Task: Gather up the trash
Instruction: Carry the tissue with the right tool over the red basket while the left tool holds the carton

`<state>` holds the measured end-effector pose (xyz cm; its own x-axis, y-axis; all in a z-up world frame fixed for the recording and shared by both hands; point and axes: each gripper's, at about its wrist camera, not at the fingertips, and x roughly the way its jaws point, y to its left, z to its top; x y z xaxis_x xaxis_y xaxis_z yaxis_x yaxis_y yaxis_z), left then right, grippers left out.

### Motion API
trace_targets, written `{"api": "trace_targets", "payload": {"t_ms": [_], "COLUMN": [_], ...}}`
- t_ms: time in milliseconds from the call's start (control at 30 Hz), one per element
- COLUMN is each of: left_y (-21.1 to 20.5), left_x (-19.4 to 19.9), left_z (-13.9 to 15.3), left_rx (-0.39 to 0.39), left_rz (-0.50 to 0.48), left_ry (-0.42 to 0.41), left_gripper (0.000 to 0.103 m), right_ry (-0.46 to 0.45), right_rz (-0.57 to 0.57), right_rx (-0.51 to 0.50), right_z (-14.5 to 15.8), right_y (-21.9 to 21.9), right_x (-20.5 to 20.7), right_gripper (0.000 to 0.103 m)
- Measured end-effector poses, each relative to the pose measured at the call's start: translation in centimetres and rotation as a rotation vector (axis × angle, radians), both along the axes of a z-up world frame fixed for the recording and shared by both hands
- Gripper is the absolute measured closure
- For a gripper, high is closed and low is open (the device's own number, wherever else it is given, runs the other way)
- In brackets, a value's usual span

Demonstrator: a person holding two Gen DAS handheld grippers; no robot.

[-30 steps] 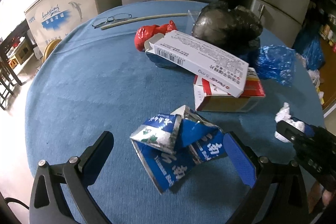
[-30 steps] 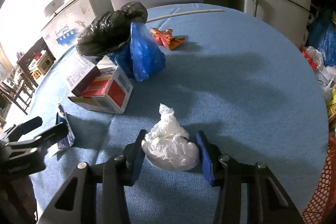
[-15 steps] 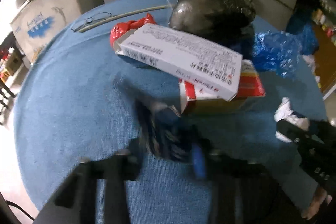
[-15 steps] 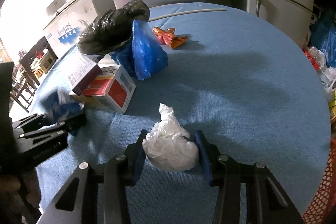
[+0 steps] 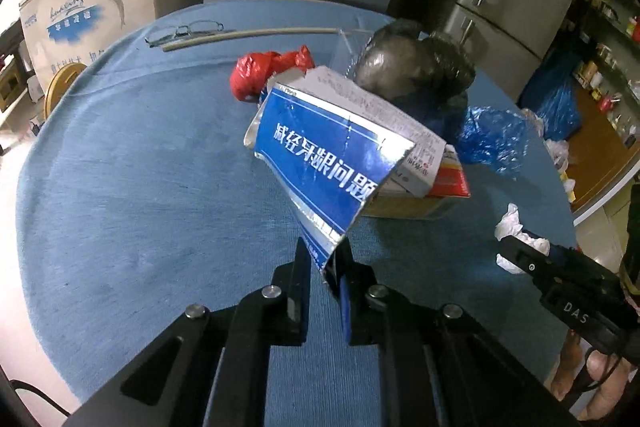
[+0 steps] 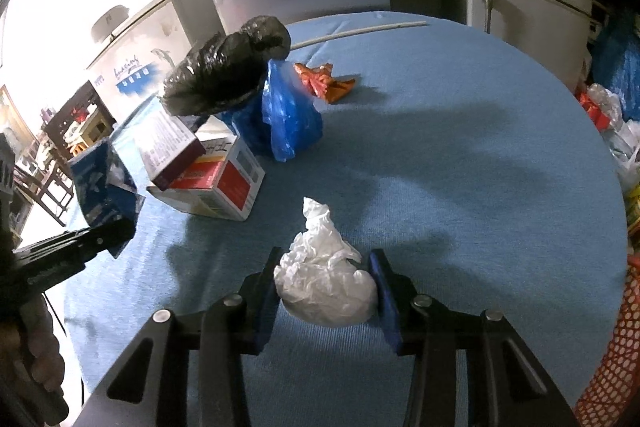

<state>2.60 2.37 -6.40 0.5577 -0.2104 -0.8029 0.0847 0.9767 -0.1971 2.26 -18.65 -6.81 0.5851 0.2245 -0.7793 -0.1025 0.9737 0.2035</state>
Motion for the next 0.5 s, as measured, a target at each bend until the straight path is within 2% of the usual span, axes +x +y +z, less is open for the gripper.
{"api": "trace_targets", "payload": {"t_ms": [300, 500], "left_y": [-1.0, -2.7], "left_x": [-1.7, -2.9], "left_z": [1.1, 1.7], "left_rx": [-0.003, 0.027], "left_rz": [-0.029, -0.055], "left_ry": [-0.024, -0.033], "left_gripper": [0.091, 0.091], "right_ry": [-0.029, -0.058], "right_rz": [-0.039, -0.064], "right_rx": [0.031, 0.048], "right_z": [1.3, 2.6], "right_y": [-0.9, -1.7], "right_x": [-2.7, -4.4], "right_gripper": [0.058, 0.058]}}
